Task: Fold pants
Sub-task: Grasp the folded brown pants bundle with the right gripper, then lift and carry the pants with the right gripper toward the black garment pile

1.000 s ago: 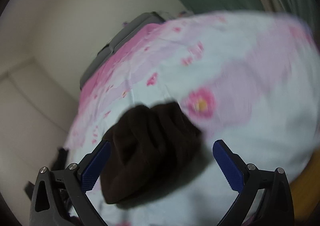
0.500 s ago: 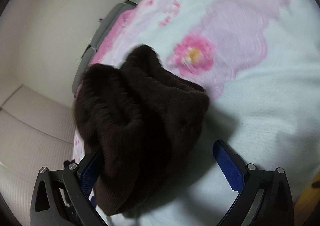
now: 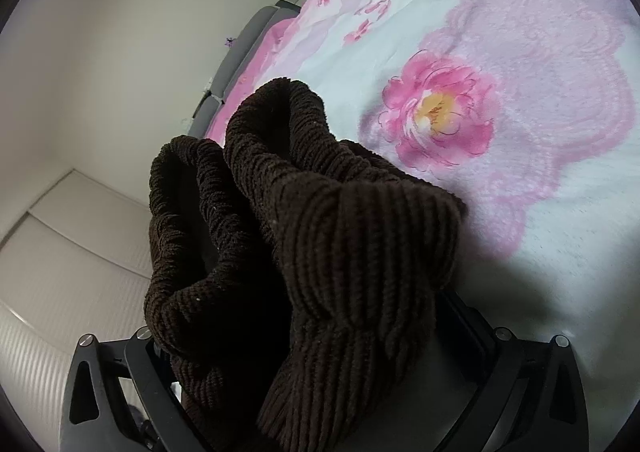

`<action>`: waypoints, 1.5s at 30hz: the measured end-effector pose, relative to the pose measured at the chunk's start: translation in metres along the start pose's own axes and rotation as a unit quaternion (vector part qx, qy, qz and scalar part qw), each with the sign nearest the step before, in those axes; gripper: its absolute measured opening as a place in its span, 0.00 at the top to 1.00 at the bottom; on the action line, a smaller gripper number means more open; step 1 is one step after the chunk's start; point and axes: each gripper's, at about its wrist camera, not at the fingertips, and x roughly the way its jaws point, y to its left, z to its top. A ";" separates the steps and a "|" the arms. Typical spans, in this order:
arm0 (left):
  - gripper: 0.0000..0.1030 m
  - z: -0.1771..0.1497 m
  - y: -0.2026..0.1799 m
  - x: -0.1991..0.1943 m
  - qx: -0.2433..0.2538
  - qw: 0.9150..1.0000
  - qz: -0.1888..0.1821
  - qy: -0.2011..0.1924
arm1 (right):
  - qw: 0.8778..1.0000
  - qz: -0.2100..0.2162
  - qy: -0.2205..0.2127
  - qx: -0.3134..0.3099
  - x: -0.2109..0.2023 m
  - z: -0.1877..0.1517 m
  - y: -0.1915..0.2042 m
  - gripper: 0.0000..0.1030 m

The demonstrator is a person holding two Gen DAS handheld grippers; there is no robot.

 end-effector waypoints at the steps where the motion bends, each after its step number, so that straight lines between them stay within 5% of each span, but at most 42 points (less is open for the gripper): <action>1: 0.02 0.000 -0.001 0.001 -0.001 1.000 -0.001 -0.001 | 1.000 0.002 -0.002 -0.003 0.000 -0.001 0.000 0.03; 6: 0.39 -0.003 -0.014 -0.010 0.024 0.999 -0.005 -0.025 | 0.999 0.032 -0.001 0.011 -0.010 -0.001 -0.006 0.44; 8: 0.53 -0.001 -0.020 -0.018 0.033 0.999 -0.006 -0.032 | 0.999 0.040 0.001 0.012 -0.015 -0.002 -0.006 0.49; 11: 0.58 0.004 -0.026 -0.030 0.035 0.999 -0.013 -0.039 | 0.999 0.045 0.001 0.005 -0.021 -0.003 -0.003 0.55; 22: 0.59 0.040 -0.051 -0.102 0.069 0.992 -0.035 -0.098 | 0.995 0.086 -0.044 -0.035 -0.069 0.001 0.051 0.57; 29: 0.59 0.069 -0.027 -0.160 0.068 0.989 -0.018 -0.128 | 0.990 0.122 -0.049 -0.042 -0.068 -0.012 0.110 0.57; 36: 0.58 0.114 0.046 -0.231 0.046 0.986 0.017 -0.162 | 0.986 0.156 -0.028 -0.057 -0.055 -0.058 0.174 0.57; 45: 0.58 0.185 0.185 -0.308 0.011 0.976 0.074 -0.203 | 0.976 0.206 0.030 -0.071 0.026 -0.150 0.289 0.57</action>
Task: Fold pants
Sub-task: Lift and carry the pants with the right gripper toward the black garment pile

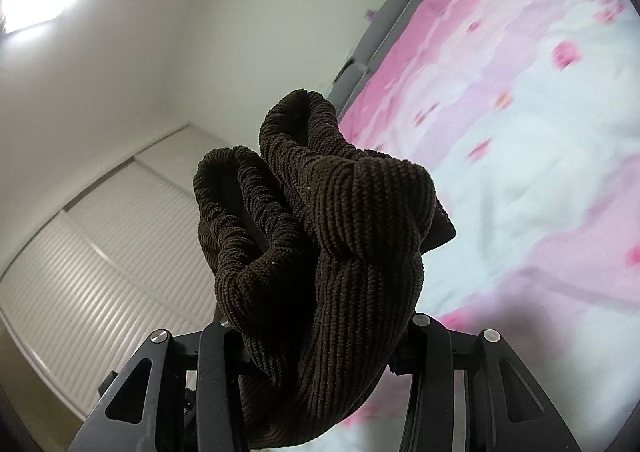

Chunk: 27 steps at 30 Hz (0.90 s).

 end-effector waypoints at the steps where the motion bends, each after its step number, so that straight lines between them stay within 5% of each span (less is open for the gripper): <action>1: 0.58 0.005 0.012 -0.002 -0.003 1.000 0.005 -0.004 | 1.000 0.006 0.007 0.001 0.016 -0.008 0.008 0.57; 9: 0.57 0.097 0.157 0.009 -0.036 0.998 0.044 -0.036 | 0.998 0.051 0.048 0.007 0.159 -0.072 0.078 0.57; 19: 0.54 0.199 0.315 0.058 -0.014 0.992 0.091 -0.082 | 0.990 0.107 0.094 -0.011 0.349 -0.133 0.154 0.57; 27: 0.54 0.194 0.412 0.139 -0.033 0.993 0.105 -0.039 | 0.987 0.085 0.136 -0.022 0.460 -0.168 0.136 0.56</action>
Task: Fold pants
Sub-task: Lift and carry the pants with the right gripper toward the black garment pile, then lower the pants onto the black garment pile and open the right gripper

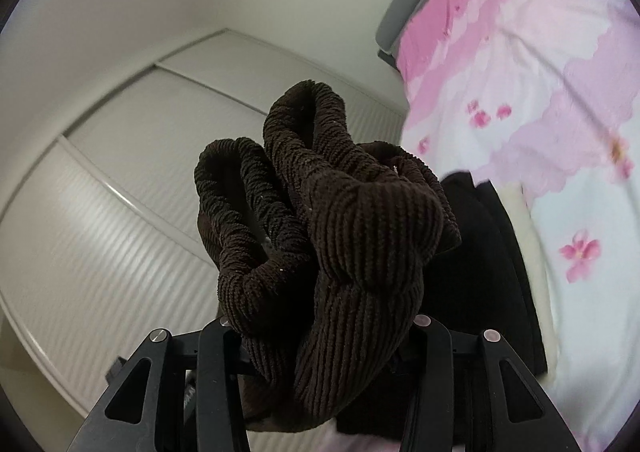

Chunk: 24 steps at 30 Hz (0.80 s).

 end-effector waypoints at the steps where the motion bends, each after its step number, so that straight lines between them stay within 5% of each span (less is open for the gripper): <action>1: 0.54 -0.011 0.006 0.009 -0.006 1.000 0.008 0.014 | 1.000 -0.008 0.003 0.001 0.010 -0.002 -0.007 0.56; 5: 0.42 -0.034 0.012 0.026 0.009 0.999 0.045 0.011 | 0.996 -0.067 0.043 0.033 0.059 -0.021 -0.043 0.51; 7: 0.20 -0.037 0.011 0.021 0.008 0.998 0.065 0.002 | 0.996 -0.076 0.044 0.007 0.064 -0.026 -0.041 0.42; 9: 0.14 -0.034 0.017 0.012 0.001 0.996 0.084 -0.004 | 0.996 -0.081 0.045 -0.017 0.066 -0.027 -0.038 0.35; 14: 0.14 -0.028 0.005 -0.014 0.029 0.992 0.123 -0.016 | 0.987 -0.152 0.049 -0.027 0.044 -0.022 -0.024 0.10; 24: 0.13 -0.057 -0.076 -0.122 0.084 0.986 0.146 -0.021 | 0.977 -0.184 0.042 -0.100 -0.052 -0.014 0.022 0.09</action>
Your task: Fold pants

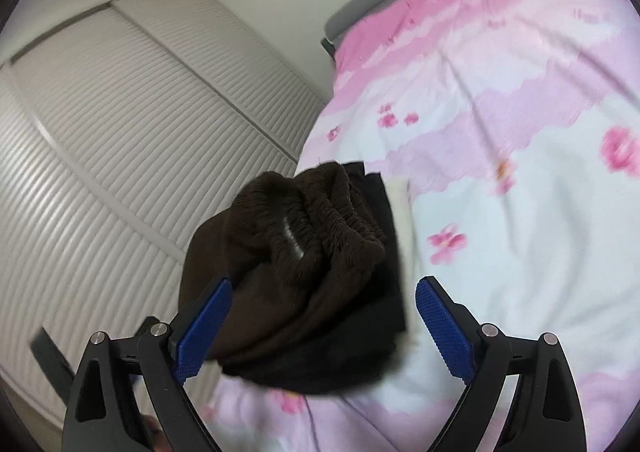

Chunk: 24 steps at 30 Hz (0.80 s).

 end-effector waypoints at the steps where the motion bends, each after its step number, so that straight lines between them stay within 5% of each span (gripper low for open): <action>1: 0.13 -0.002 -0.008 -0.013 0.008 1.000 -0.003 0.001 | 1.000 0.000 -0.002 -0.009 -0.012 -0.002 0.002 0.09; 12: 0.11 -0.067 -0.113 -0.189 0.065 0.996 -0.057 0.017 | 0.989 -0.034 -0.060 -0.133 -0.239 -0.036 -0.003 0.09; 21: 0.09 -0.140 -0.214 -0.293 0.083 0.987 -0.137 0.018 | 0.970 -0.137 -0.094 -0.178 -0.420 -0.073 -0.088 0.09; 24: 0.09 -0.167 -0.245 -0.315 0.109 0.985 -0.135 0.009 | 0.963 -0.175 -0.099 -0.180 -0.473 -0.084 -0.117 0.09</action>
